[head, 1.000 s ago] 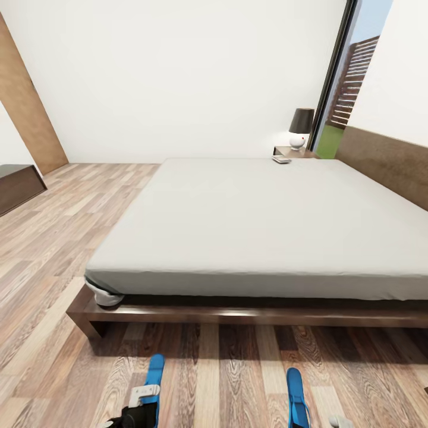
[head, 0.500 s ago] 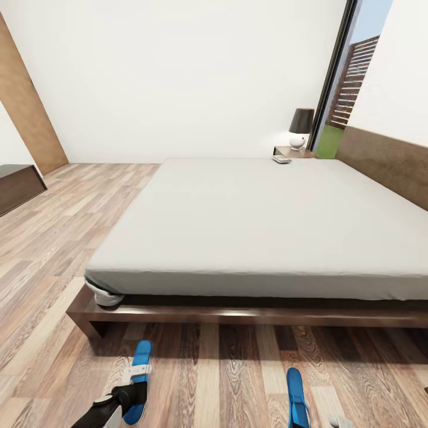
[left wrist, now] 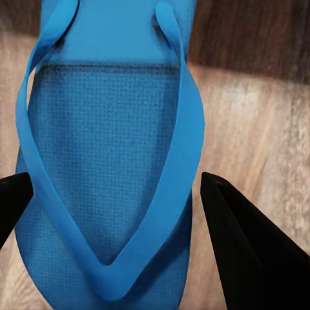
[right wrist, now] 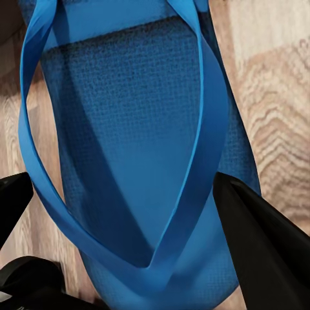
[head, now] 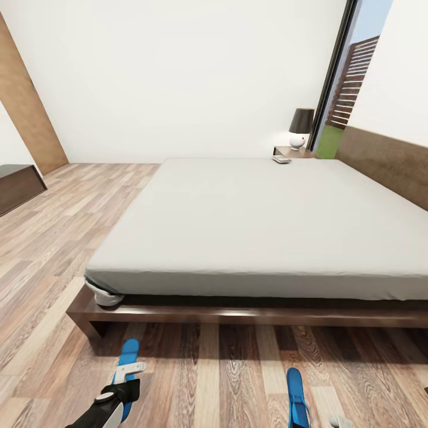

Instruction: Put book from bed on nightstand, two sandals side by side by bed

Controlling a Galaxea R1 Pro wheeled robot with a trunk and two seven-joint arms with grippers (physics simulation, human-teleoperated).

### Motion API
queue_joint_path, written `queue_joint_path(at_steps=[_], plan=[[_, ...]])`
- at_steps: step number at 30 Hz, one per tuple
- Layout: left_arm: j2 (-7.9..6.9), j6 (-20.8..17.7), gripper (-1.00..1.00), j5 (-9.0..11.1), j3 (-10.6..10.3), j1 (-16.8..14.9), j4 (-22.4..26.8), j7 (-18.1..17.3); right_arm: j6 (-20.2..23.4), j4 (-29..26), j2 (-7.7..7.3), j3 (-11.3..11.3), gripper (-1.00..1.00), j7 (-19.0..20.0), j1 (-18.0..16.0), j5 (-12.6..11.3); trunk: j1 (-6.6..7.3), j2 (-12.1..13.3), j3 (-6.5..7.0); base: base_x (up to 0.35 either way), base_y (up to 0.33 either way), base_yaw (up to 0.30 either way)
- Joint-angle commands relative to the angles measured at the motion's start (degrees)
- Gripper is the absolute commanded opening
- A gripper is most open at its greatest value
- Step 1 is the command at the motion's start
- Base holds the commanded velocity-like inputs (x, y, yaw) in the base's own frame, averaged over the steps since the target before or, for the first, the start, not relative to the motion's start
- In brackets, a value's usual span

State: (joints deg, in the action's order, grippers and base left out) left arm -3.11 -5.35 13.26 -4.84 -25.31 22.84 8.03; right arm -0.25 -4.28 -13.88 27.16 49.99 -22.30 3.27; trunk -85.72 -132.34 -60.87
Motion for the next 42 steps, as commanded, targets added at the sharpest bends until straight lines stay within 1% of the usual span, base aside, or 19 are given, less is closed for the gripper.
queue_joint_path(at_steps=[1, 14, 16, 19, 20, 25, 26, 27, 30, 32, 36, 38, 42], plan=[[-0.06, -0.3, -1.0, 0.5, -0.5, 0.0, 0.1, 0.5, 0.0, 0.0, -0.01, 0.3, -1.0, 0.2, 0.0, 0.3, 0.01, 0.0, -0.05, 0.0, 0.0, 0.0], [0.03, 0.2, -1.0, 0.5, -0.7, 0.0, 0.2, 0.5, 0.2, 0.0, -0.13, 0.5, -1.0, 0.5, 0.0, 0.3, 0.01, 0.0, -0.05, 0.0, 0.0, 0.0], [0.03, 0.2, -1.0, 0.5, -0.7, 0.0, 0.2, 0.5, 0.3, -0.3, -0.71, 0.7, -1.0, 0.3, 0.0, 0.3, 0.01, 0.0, -0.05, 0.0, 0.0, 0.0], [0.04, 0.2, -1.0, 0.5, -0.7, 0.0, 0.3, 0.5, 0.3, -0.8, -2.08, 0.9, -1.0, 0.3, 0.0, 0.3, 0.01, 0.0, -0.05, 0.0, 0.0, 0.0], [0.04, 0.2, -1.0, 0.5, -0.7, 0.0, 0.3, 0.5, 0.3, -2.1, -2.4, 1.0, -1.0, 0.2, 0.0, 0.2, 0.01, 0.0, -0.05, 0.0, 0.0, 0.0], [0.04, 0.2, -1.0, 0.5, -0.7, 0.0, 0.3, 0.5, 0.4, -6.3, -2.51, 1.1, -1.0, -0.1, 0.0, 0.2, 0.01, 0.0, -0.05, 0.0, 0.0, 0.0], [0.04, 0.2, -1.0, 0.5, -0.7, 0.0, 0.3, 0.5, 0.4, -7.2, -2.95, 1.1, -1.0, -1.0, 0.0, 0.2, 0.01, 0.0, -0.05, 0.0, 0.0, 0.0], [0.04, 0.2, -1.0, 0.5, -0.7, 0.0, 0.3, 0.5, 0.3, -7.6, -3.43, 1.1, -1.0, -2.8, 0.0, 0.2, 0.01, 0.0, -0.05, 0.0, 0.0, 0.0], [0.04, 0.2, -1.0, 0.5, -0.7, 0.0, 0.3, 0.5, 0.3, -8.2, -3.9, 1.1, -1.0, -7.0, 0.0, 0.2, 0.01, 0.0, -0.05, 0.0, 0.0, 0.0], [0.04, 0.2, -1.0, 0.5, -0.7, 0.0, 0.3, 0.5, 0.3, -8.6, -4.12, 1.1, -1.0, -8.3, 0.0, 0.2, 0.01, 0.0, -0.05, 0.0, 0.0, 0.0], [0.04, 0.2, -1.0, 0.5, -0.7, 0.0, 0.3, 0.5, 0.3, -9.5, -5.39, 1.1, -1.0, -9.4, 0.0, 0.2, 0.01, 0.0, -0.05, 0.0, 0.0, 0.0], [0.05, 0.2, -1.0, 0.5, -0.7, 0.0, 0.3, 0.4, 0.3, -9.7, -6.24, 1.1, -1.0, -12.8, 0.0, 0.2, 0.01, 0.0, -0.05, 0.0, 0.0, 0.0], [0.1, 0.2, -1.0, 0.5, -0.7, 0.0, 0.3, 0.4, 0.0, -9.8, -6.49, 1.1, -1.0, -18.3, 0.0, 0.3, 0.01, 0.0, -0.05, 0.0, 0.0, 0.0]])
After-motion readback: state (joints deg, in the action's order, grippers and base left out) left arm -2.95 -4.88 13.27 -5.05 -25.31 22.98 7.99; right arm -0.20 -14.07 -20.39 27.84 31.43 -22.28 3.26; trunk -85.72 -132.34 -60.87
